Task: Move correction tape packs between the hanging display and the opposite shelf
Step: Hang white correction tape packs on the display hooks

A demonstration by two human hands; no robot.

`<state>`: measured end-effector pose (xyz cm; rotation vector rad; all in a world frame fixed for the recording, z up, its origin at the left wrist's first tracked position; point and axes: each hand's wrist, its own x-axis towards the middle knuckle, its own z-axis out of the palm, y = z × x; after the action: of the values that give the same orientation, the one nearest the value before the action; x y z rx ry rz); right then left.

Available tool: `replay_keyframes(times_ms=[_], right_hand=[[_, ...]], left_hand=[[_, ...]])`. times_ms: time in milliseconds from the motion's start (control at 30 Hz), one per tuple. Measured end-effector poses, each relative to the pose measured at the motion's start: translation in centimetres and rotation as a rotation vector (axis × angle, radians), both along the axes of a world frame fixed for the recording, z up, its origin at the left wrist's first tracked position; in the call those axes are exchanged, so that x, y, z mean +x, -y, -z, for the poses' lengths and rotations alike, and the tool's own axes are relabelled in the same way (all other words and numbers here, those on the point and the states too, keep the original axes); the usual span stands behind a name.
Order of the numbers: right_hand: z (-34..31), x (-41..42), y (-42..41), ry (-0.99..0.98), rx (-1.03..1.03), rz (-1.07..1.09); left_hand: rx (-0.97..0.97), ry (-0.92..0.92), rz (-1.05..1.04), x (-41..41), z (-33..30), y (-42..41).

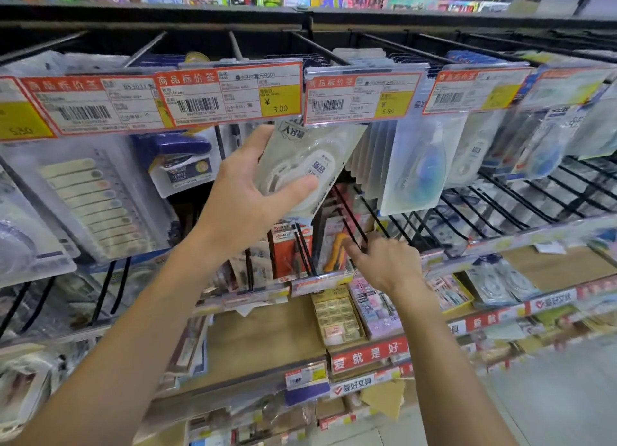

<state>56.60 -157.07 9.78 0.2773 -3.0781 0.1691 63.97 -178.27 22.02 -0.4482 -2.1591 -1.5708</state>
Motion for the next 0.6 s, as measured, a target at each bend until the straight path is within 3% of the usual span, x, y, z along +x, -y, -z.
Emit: replay_keyframes(times_ms=[600], right_hand=[[0.3, 0.1, 0.3, -0.05, -0.028, 0.015]], left_hand=[[0.087, 0.207, 0.083, 0.6, 0.5, -1.3]])
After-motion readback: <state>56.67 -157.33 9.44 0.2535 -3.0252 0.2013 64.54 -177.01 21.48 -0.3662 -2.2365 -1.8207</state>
